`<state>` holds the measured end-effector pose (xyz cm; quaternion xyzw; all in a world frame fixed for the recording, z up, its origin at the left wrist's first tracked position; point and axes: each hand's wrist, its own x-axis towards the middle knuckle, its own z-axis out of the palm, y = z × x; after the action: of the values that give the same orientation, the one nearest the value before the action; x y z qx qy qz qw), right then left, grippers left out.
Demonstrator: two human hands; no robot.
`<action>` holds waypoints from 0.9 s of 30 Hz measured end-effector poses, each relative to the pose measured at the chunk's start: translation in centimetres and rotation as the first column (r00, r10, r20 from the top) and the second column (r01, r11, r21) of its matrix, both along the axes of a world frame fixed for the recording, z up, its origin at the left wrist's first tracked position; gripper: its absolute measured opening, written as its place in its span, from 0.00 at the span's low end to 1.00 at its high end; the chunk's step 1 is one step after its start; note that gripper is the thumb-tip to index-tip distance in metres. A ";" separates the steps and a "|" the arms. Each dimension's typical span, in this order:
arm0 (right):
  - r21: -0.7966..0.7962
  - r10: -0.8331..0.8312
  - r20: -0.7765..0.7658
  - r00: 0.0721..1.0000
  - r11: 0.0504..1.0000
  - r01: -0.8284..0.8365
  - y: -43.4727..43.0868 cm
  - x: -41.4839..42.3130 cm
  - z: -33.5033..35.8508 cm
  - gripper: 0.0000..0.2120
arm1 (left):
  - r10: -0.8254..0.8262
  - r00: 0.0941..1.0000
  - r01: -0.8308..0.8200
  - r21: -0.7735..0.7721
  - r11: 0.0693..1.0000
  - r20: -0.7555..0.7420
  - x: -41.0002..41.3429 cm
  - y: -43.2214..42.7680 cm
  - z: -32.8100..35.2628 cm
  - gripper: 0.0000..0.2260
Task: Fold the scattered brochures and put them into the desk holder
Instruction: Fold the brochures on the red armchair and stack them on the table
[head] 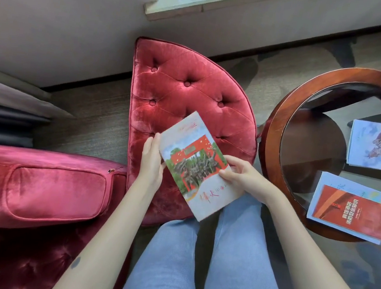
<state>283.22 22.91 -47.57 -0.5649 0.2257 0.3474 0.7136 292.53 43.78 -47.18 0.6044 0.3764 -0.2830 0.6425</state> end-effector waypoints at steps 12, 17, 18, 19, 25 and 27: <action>-0.210 -0.240 -0.131 0.962 0.955 0.210 -9.6 -5.9 -0.4 0.12 | -0.303 0.953 0.303 0.043 0.952 -0.005 0.8 -4.8 -0.3 0.06; -0.088 -0.618 -0.057 0.784 0.785 0.613 -13.7 -9.7 -0.3 0.12 | -0.332 0.943 0.333 -0.038 0.942 0.022 -0.4 -11.0 0.1 0.06; -0.092 -0.707 -0.049 0.706 0.707 0.701 -14.6 -10.1 -0.2 0.11 | -0.352 0.935 0.354 -0.050 0.934 0.033 -0.7 -12.7 0.2 0.06; -0.102 -0.783 -0.039 0.621 0.621 0.777 -15.7 -10.5 -0.2 0.11 | -0.386 0.921 0.388 -0.051 0.920 0.043 -1.2 -14.4 0.4 0.06; -0.229 -0.981 0.085 0.173 0.150 0.962 -24.8 -12.3 -1.0 0.09 | -0.788 0.604 0.747 0.261 0.612 0.119 -4.3 -26.1 0.3 0.07; -0.282 -0.984 0.150 0.099 0.053 0.958 -28.7 -12.6 -1.5 0.07 | -0.900 0.418 0.809 0.399 0.431 0.124 -5.2 -30.0 -0.1 0.06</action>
<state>270.63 -5.77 -49.02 -0.3555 0.6256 -0.2386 0.6521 287.30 13.81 -47.23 0.8314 -0.0625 -0.4152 0.3639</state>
